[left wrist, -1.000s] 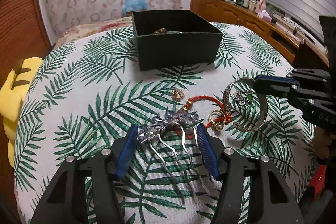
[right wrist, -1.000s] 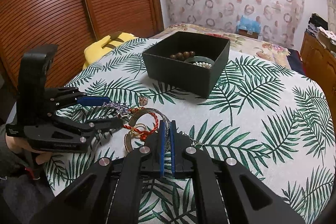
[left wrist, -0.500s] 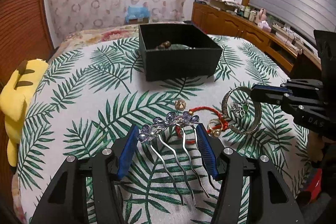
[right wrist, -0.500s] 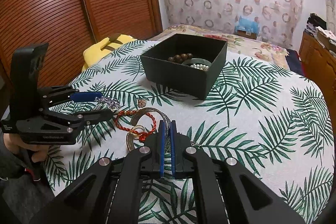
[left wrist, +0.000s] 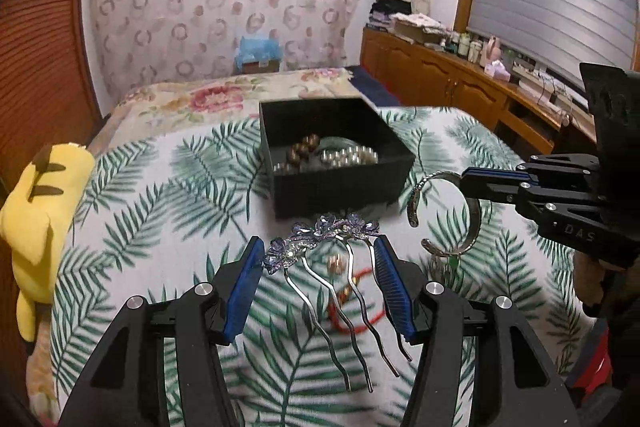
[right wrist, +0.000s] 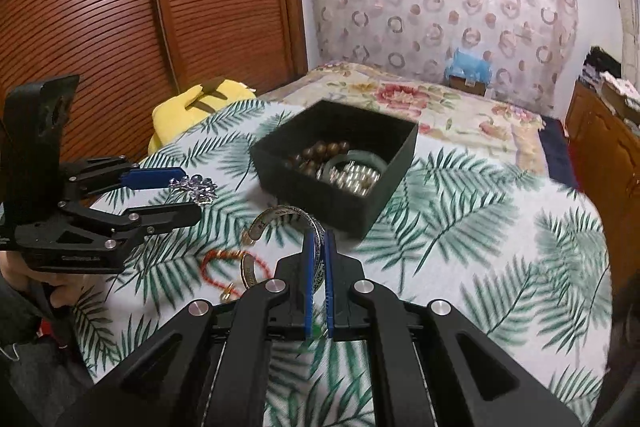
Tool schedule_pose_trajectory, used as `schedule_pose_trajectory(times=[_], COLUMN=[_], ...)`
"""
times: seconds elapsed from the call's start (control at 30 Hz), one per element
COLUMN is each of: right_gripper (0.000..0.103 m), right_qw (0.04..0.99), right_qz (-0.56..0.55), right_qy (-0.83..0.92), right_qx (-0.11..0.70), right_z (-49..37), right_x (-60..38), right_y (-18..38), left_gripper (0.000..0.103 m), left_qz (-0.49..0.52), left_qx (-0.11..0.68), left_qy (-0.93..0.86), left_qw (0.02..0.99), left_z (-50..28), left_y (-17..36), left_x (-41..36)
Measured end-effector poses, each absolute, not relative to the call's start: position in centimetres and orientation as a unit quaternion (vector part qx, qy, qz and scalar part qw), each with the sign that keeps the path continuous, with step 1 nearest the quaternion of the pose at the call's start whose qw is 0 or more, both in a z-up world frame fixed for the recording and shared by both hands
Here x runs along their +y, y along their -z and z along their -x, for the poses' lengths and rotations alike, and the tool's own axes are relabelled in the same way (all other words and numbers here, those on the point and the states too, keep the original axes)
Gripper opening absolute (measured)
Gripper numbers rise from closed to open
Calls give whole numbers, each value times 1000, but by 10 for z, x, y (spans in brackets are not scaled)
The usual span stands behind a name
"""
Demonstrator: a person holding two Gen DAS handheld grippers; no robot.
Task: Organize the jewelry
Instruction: 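Lift the hair comb with the left tool while the right tool lifts the silver bangle, then lower the comb into the black box with the left tool while the right tool lowers the bangle in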
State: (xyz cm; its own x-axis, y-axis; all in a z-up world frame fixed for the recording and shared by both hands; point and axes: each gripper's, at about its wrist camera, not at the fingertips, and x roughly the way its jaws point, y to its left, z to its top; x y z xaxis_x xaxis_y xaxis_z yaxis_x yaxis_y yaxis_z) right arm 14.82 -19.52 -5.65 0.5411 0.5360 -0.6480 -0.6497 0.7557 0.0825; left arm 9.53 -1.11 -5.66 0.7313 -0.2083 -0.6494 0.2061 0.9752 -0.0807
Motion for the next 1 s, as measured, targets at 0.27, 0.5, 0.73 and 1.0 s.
schedule_pose_trajectory(times=[0.27, 0.5, 0.73, 1.0], right_gripper=[6, 6, 6, 6], right_qw=[881, 885, 879, 869], right_qz=[91, 89, 74, 61], right_qy=[-337, -338, -346, -368], right_qx=[319, 309, 320, 326], right_z=[-190, -233, -257, -257], right_x=[-187, -175, -168, -163], right_y=[37, 33, 49, 58], left_gripper=[54, 54, 54, 54], left_qz=[7, 7, 8, 6], left_qx=[330, 318, 323, 333], left_qy=[112, 113, 106, 106], left_qw=[937, 941, 940, 937], left_z=[-120, -148, -175, -195], left_y=[35, 22, 23, 29], left_x=[-10, -10, -8, -5])
